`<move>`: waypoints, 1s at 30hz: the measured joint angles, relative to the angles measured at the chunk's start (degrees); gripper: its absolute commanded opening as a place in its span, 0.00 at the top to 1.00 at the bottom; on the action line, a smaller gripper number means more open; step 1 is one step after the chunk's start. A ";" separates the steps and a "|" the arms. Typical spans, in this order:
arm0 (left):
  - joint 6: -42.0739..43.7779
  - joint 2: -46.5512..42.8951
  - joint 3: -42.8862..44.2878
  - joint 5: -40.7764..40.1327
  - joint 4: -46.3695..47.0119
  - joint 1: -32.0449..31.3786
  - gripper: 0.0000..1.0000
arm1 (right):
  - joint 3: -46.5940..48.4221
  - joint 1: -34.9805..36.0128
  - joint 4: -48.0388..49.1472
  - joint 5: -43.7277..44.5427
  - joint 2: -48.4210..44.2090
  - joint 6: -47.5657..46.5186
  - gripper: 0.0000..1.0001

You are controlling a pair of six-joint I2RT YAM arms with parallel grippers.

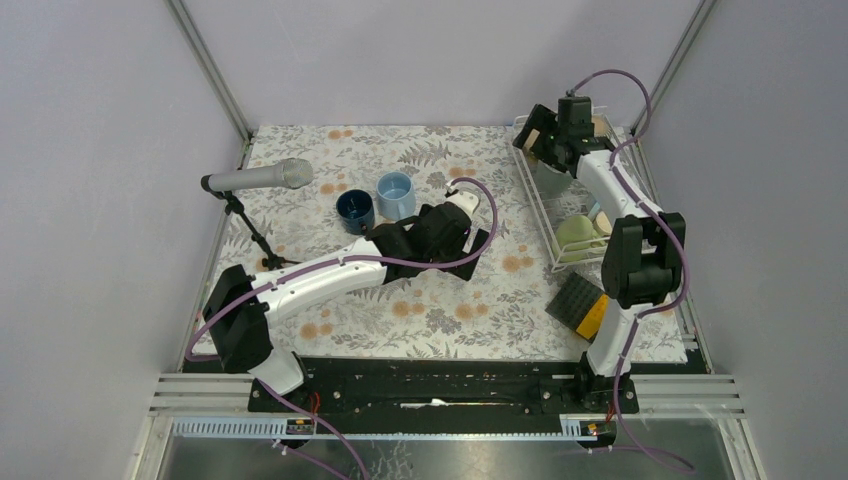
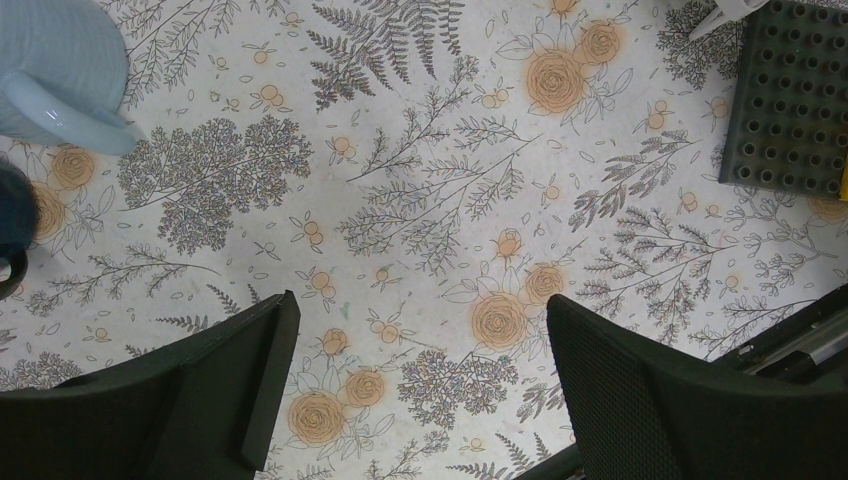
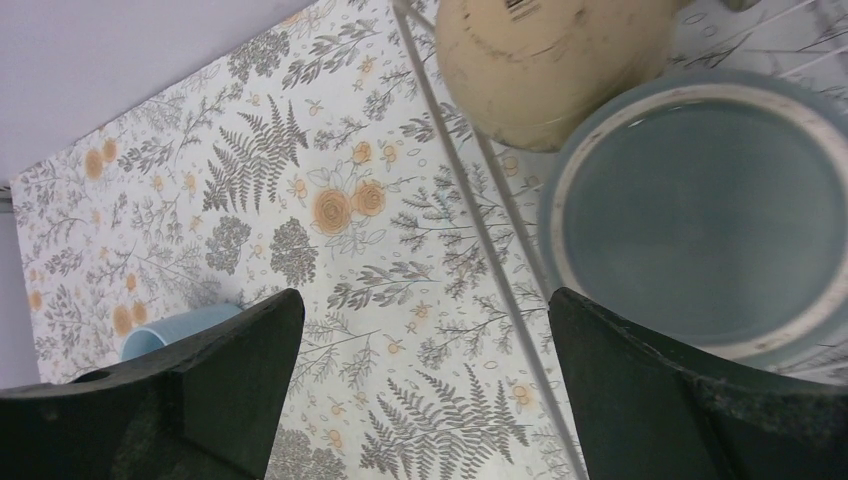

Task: Unload the cups from the dish rack
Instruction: Unload the cup from the dish rack.

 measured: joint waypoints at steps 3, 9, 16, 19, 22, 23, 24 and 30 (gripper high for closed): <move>-0.02 -0.09 -0.02 0.02 0.15 0.00 0.01 | -0.52 -2.89 0.02 -1.18 -1.33 -1.09 0.00; -0.02 -0.11 -0.28 0.15 0.46 0.00 0.01 | -2.12 -10.75 0.50 -1.75 -3.34 -2.86 0.01; 0.00 -0.11 -0.35 0.24 0.44 0.00 0.01 | -1.86 -12.48 0.70 -2.54 -2.84 -3.32 0.00; 0.00 -0.11 -0.35 0.26 0.44 0.00 0.01 | 0.00 -13.14 0.90 -3.19 -0.46 -3.34 0.00; 0.00 -0.11 -0.35 0.26 0.44 0.00 0.01 | 1.51 -13.49 1.07 -3.93 2.01 -3.34 0.00; 0.00 -0.11 -0.35 0.26 0.44 0.00 0.01 | 1.77 -13.57 1.07 -4.02 2.73 -3.34 0.00; 0.00 -0.13 -0.35 0.26 0.44 0.00 0.01 | 1.81 -13.66 1.11 -4.11 3.26 -3.34 0.00; 0.00 -0.55 -0.35 0.26 0.44 0.00 0.01 | 1.81 -13.73 1.01 -5.03 4.61 -3.28 0.00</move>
